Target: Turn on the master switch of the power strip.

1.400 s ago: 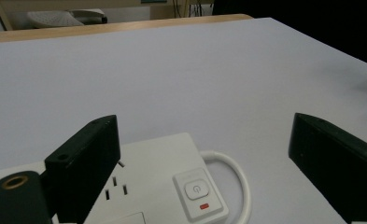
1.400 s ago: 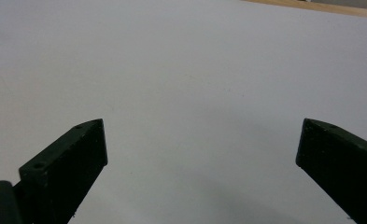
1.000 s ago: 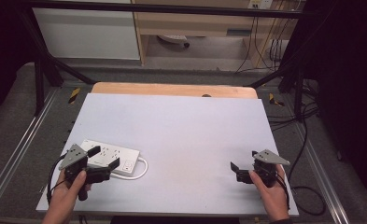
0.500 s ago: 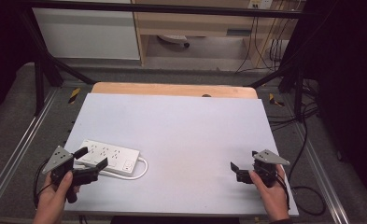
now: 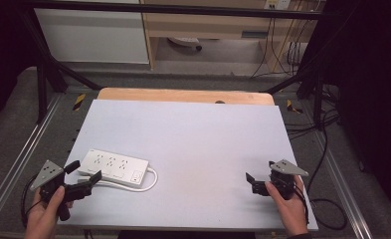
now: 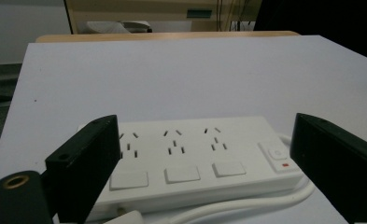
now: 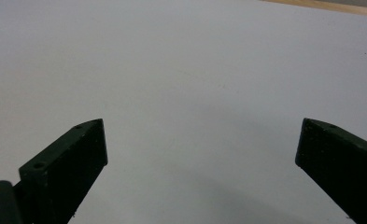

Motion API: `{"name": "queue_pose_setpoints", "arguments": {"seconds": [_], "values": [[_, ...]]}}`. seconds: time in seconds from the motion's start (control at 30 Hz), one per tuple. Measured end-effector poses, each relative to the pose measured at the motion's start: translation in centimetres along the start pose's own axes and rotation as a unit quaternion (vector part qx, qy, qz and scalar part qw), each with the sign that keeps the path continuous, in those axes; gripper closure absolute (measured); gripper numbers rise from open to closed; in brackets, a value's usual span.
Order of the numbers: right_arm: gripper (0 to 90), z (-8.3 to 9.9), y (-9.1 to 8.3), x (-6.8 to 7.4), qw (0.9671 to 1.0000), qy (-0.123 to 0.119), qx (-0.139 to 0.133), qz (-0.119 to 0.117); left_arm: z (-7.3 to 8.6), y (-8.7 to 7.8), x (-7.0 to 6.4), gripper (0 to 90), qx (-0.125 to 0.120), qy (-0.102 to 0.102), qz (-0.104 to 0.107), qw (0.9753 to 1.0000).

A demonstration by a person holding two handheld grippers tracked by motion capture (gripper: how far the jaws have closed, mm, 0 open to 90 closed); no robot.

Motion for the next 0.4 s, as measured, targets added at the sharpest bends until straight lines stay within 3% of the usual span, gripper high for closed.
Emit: {"name": "queue_pose_setpoints", "arguments": {"seconds": [0.17,0.33,0.4], "values": [[3.0,0.2,0.5,-0.2,0.9998,0.005,0.012,0.015,0.8,-0.3,0.3,8.9,0.014,-0.003,-0.002,0.9999],[4.6,0.7,1.6,-0.9,0.9974,0.016,0.044,0.054,1.3,-0.1,0.3,8.8,0.023,-0.008,-0.003,0.9997],[4.2,0.7,2.3,-1.0,0.9967,0.017,0.052,0.06,1.4,0.1,0.2,9.0,0.028,-0.008,-0.005,0.9996]]}}
Point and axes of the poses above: each handheld gripper's, and its own axes: y roughly forward along the jaws, z roughly out of its underside, x roughly to its left, the point moved 1 cm from there along y, roughly forward along the jaws, and after that the axes turned 12 degrees about y, right-handed, at the moved point
